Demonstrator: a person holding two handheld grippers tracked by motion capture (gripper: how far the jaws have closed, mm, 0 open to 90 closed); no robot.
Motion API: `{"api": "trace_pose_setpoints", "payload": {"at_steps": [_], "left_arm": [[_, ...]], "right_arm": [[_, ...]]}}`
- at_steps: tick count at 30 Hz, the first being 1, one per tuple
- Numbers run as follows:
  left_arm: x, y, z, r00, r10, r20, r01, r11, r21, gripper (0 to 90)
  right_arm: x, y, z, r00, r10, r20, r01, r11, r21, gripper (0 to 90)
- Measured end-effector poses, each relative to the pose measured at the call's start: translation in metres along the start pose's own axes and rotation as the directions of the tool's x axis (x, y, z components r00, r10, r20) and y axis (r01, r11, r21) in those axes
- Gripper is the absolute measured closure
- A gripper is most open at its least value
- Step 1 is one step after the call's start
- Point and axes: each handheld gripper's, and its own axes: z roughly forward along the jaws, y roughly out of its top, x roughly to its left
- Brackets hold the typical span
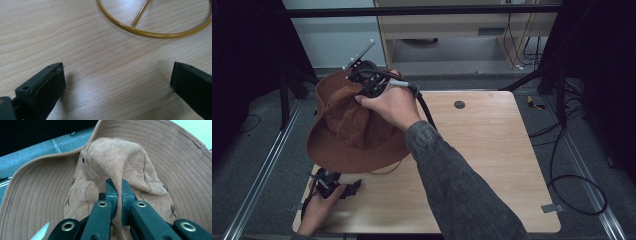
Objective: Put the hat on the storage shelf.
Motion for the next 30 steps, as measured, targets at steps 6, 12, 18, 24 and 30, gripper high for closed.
{"api": "trace_pose_setpoints", "payload": {"at_steps": [6, 12, 18, 24, 30], "left_arm": [[0.0, 0.0, 0.0, 1.0, -0.001, 0.0, 0.001, 1.0, -0.001, 0.0], [0.0, 0.0, 0.0, 1.0, -0.001, 0.0, 0.001, 1.0, -0.001, 0.0], [0.0, 0.0, 0.0, 1.0, -0.001, 0.0, 0.001, 1.0, -0.001, 0.0], [0.0, 0.0, 0.0, 1.0, -0.001, 0.0, 0.001, 1.0, -0.001, 0.0], [0.0, 0.0, 0.0, 1.0, -0.001, 0.0, 0.001, 1.0, -0.001, 0.0]], "right_arm": [[-0.003, -0.003, 0.004, 1.0, 0.007, 0.002, -0.007, 1.0, 0.004, 88.6], [-0.007, -0.006, 0.007, 0.9998, 0.02, 0.001, -0.02, 1.0, 0.011, 88.5], [-0.007, -0.006, 0.01, 0.9997, 0.024, 0.001, -0.024, 1.0, 0.017, 88.4], [-0.007, -0.007, 0.012, 0.9998, 0.022, -0.003, -0.021, 1.0, 0.021, 88.2], [-0.007, -0.008, 0.014, 0.9997, 0.023, -0.006, -0.023, 0.999, 0.025, 87.7]]}}
